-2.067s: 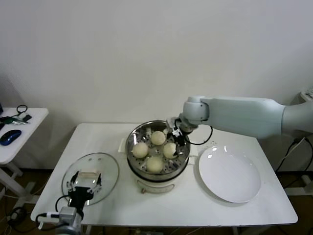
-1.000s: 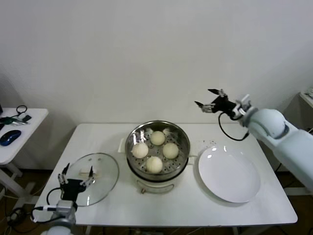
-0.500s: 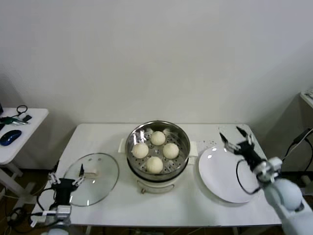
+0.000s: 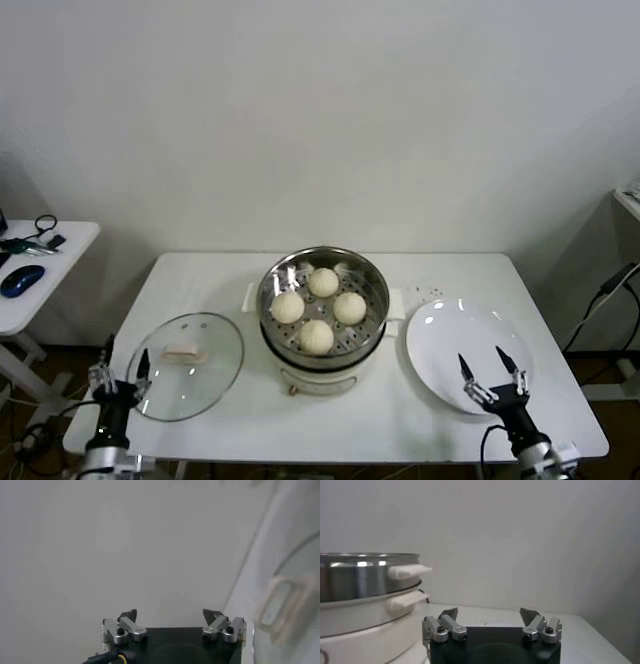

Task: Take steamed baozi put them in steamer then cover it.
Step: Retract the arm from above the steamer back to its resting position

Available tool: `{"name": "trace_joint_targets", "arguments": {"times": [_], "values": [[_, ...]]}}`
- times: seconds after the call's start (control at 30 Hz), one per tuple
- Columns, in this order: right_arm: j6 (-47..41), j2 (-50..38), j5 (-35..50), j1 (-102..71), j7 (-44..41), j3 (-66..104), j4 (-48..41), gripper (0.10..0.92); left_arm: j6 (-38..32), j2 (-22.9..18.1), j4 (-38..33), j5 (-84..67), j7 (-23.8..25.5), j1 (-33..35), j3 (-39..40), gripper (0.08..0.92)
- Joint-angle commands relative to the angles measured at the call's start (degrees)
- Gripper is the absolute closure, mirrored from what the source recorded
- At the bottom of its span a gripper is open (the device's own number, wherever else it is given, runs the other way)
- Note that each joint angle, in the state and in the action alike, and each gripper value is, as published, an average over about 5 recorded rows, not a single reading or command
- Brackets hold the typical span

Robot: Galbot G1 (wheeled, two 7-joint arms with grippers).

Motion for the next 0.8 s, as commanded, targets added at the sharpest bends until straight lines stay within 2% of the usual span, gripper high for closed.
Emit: {"name": "trace_joint_targets", "arguments": {"times": [0.03,0.8], "values": [[3.4,5.4,-4.2,-5.8,-0.3,1.1,2.3,0.203,-1.0,-0.3,11.8,20.7,-5.8,-3.6,1.8,0.177],[4.0,6.9,-4.0,-9.5,-0.3,2.9,6.6,0.203,-1.1,-0.7,21.7,19.7,0.1,-17.9,4.9,0.177]]}}
